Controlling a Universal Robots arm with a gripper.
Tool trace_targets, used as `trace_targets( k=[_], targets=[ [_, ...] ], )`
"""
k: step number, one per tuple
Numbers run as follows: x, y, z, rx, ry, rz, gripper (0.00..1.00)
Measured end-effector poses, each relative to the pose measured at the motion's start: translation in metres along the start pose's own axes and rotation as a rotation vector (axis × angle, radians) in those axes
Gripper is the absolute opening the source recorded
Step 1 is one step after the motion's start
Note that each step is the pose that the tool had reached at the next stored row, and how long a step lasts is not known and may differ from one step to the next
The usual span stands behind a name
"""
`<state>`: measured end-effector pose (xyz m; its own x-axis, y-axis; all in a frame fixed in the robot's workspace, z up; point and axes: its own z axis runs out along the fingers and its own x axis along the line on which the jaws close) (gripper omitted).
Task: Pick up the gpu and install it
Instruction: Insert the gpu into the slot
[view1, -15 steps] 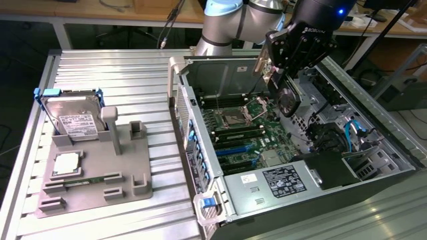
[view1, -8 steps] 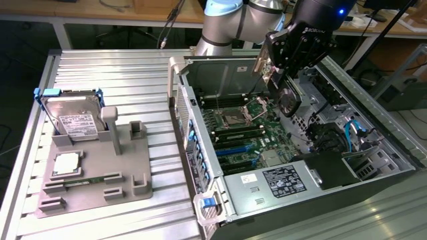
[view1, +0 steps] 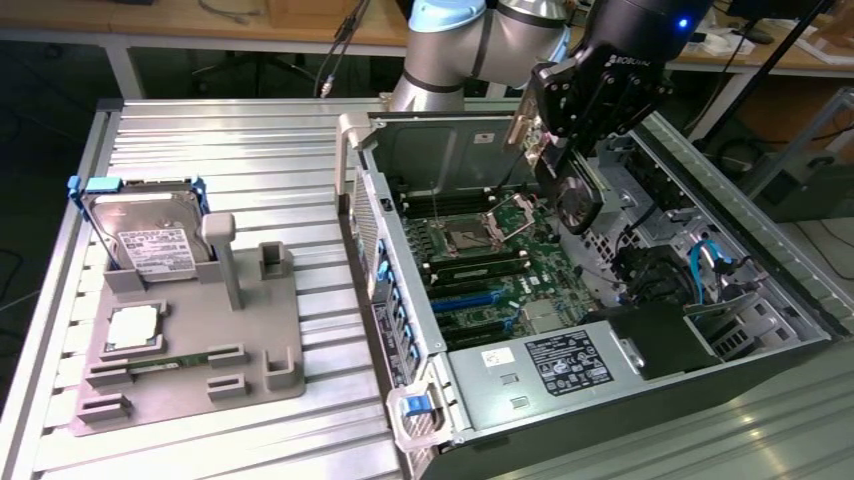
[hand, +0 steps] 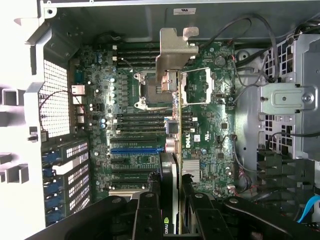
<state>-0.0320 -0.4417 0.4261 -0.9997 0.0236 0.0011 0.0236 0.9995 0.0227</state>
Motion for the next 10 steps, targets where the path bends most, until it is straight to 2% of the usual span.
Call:
trace_targets(
  k=[10],
  targets=[
    [0.0000,0.0000,0.0000,0.0000,0.0012,-0.053,0.27]
  ],
)
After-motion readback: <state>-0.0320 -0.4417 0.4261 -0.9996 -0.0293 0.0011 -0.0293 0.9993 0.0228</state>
